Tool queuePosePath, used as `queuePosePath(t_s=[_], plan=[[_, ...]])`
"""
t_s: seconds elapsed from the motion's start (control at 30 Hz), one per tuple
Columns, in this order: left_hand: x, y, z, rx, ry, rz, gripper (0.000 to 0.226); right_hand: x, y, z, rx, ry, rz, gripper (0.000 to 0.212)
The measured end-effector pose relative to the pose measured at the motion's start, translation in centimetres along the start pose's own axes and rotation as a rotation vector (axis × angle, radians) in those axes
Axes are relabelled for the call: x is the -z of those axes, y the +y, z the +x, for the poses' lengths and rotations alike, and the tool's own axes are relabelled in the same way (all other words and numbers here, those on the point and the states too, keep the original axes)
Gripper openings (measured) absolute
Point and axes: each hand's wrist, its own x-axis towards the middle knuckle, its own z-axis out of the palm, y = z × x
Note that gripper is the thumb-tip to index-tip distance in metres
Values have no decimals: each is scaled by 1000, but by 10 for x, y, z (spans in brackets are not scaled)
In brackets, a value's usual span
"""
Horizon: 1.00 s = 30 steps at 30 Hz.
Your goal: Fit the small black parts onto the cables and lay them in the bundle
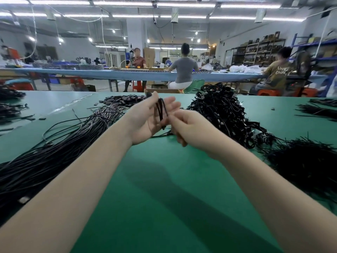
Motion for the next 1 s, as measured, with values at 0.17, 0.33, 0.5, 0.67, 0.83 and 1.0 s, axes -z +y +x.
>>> queuePosePath(t_s=[0.17,0.33,0.5,0.67,0.83,1.0], plan=[[-2,2,-4,-59,-43,-175,38,-4,27,-4,-191,-151,146,32],[3,-6,1,-32,-91,-239,33,11,45,-1,-217,-5,4,23],[2,-26,5,66,-140,-215,34,6,40,1,-363,-100,419,18],[7,-35,10,157,-22,-48,35,-1,53,0,-409,12,470,12],[10,-43,13,180,91,120,35,-2,61,1,-421,10,442,17],[1,-51,15,115,33,-134,37,-3,57,-2,-389,-104,435,26]])
